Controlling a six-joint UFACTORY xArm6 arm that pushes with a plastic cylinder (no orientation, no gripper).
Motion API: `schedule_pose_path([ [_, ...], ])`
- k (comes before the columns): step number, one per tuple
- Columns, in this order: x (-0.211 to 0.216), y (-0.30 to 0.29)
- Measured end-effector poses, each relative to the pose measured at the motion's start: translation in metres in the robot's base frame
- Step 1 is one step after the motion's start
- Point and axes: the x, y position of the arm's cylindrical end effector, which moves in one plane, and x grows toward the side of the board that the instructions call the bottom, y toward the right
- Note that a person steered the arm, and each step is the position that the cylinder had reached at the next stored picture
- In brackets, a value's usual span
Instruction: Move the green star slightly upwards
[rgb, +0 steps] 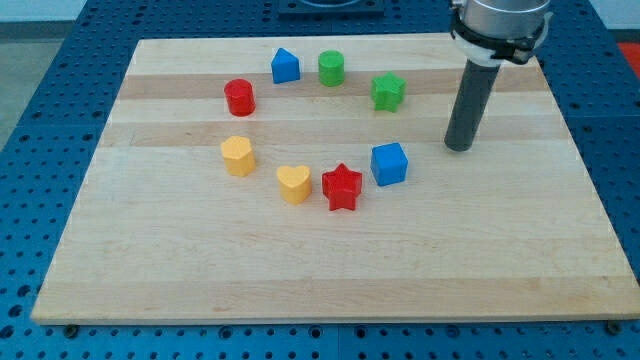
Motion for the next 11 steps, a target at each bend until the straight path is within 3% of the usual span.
schedule_pose_path([
  [4,0.007,-0.042],
  [7,-0.063,-0.073],
  [9,-0.07,-0.11],
  [11,-0.07,-0.111],
])
